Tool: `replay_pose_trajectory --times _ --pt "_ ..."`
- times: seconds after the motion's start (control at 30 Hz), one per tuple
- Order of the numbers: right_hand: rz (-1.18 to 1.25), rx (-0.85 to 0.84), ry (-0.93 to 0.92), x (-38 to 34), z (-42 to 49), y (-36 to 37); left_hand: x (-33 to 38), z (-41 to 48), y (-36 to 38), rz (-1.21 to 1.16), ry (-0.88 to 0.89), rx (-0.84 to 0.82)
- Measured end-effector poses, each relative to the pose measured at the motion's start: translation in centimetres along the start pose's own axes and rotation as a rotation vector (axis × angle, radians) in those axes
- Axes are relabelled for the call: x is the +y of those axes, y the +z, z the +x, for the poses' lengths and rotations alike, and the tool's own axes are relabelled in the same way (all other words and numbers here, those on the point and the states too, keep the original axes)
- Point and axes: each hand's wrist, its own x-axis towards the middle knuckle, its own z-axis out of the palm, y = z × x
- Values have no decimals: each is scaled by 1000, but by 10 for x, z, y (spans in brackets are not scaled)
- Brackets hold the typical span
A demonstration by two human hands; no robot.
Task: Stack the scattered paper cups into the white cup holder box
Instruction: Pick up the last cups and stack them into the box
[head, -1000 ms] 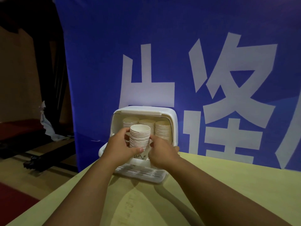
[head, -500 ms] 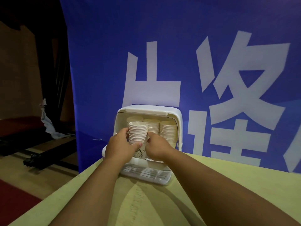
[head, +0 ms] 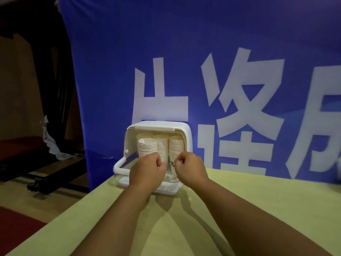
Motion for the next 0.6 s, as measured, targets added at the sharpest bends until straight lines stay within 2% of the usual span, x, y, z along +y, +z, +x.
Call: replay_pose_trajectory --times 0.23,0.6 --pt "-19 95 171 53 -63 -76 64 -83 19 -27 40 -210" --pt "-146 202 507 171 -192 -265 210 -193 75 -179 315 -576"
